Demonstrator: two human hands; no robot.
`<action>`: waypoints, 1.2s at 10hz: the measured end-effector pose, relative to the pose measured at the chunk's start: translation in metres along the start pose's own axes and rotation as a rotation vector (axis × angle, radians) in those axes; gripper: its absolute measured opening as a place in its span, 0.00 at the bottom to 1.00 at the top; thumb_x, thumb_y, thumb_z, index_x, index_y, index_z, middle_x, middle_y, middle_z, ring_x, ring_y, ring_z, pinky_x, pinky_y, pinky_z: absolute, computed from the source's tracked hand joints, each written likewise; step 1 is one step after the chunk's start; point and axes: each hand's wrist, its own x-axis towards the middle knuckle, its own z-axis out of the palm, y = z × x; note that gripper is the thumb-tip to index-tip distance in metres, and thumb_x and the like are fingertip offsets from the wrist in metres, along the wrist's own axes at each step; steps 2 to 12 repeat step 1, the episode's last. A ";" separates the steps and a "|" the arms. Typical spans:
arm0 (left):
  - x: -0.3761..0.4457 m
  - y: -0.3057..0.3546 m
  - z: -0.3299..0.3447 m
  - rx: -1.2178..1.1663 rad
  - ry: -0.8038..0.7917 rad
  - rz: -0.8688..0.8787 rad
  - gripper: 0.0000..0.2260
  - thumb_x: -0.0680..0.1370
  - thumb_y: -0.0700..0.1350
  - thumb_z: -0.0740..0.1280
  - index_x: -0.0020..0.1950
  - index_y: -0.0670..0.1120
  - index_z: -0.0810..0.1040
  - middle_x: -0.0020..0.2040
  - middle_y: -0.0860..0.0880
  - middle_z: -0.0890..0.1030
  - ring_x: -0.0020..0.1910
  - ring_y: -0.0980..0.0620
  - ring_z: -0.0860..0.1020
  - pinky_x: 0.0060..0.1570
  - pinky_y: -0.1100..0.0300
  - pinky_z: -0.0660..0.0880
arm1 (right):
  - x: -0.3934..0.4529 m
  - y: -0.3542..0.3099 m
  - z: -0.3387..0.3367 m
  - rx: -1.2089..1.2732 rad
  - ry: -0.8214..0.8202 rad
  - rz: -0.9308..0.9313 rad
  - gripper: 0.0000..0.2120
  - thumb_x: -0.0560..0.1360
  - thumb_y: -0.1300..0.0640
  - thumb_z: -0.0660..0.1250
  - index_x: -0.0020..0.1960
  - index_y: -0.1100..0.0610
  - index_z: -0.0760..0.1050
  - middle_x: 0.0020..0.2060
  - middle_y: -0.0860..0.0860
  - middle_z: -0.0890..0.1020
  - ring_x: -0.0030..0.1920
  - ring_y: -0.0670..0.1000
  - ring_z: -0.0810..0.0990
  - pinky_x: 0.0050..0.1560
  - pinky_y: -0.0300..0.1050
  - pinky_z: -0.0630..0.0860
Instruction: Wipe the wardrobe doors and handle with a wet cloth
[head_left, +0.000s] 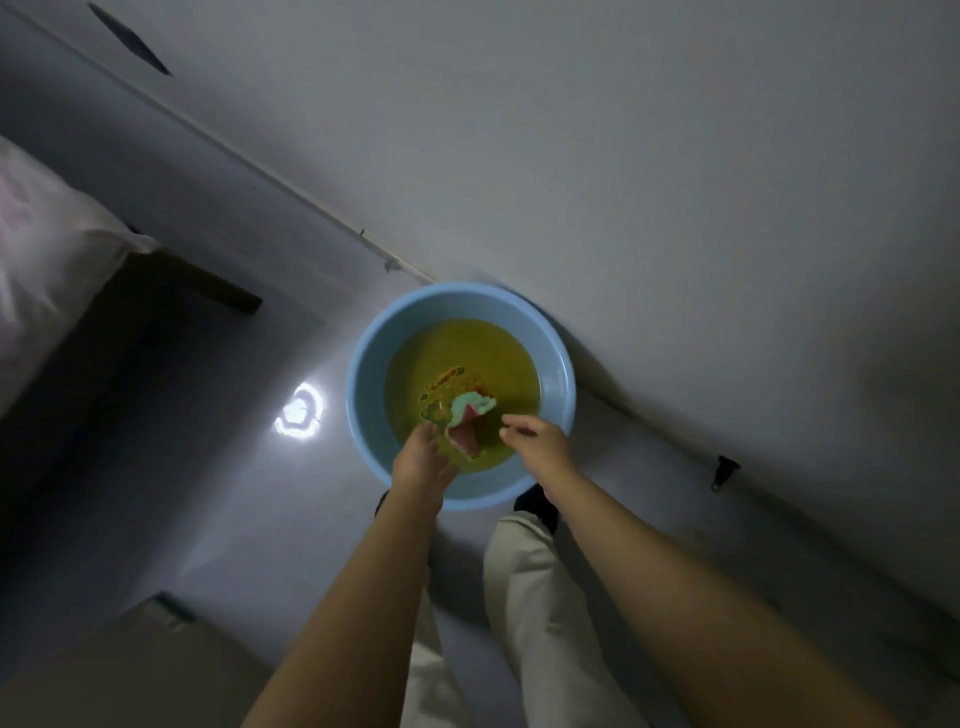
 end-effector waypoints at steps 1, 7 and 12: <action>-0.006 0.014 -0.005 0.054 -0.047 -0.009 0.10 0.82 0.45 0.57 0.51 0.40 0.74 0.45 0.44 0.76 0.43 0.48 0.76 0.44 0.55 0.75 | -0.008 -0.010 0.005 0.080 0.146 0.000 0.08 0.76 0.60 0.67 0.54 0.54 0.80 0.54 0.52 0.81 0.50 0.49 0.77 0.54 0.40 0.72; -0.006 0.014 -0.005 0.054 -0.047 -0.009 0.10 0.82 0.45 0.57 0.51 0.40 0.74 0.45 0.44 0.76 0.43 0.48 0.76 0.44 0.55 0.75 | -0.008 -0.010 0.005 0.080 0.146 0.000 0.08 0.76 0.60 0.67 0.54 0.54 0.80 0.54 0.52 0.81 0.50 0.49 0.77 0.54 0.40 0.72; -0.006 0.014 -0.005 0.054 -0.047 -0.009 0.10 0.82 0.45 0.57 0.51 0.40 0.74 0.45 0.44 0.76 0.43 0.48 0.76 0.44 0.55 0.75 | -0.008 -0.010 0.005 0.080 0.146 0.000 0.08 0.76 0.60 0.67 0.54 0.54 0.80 0.54 0.52 0.81 0.50 0.49 0.77 0.54 0.40 0.72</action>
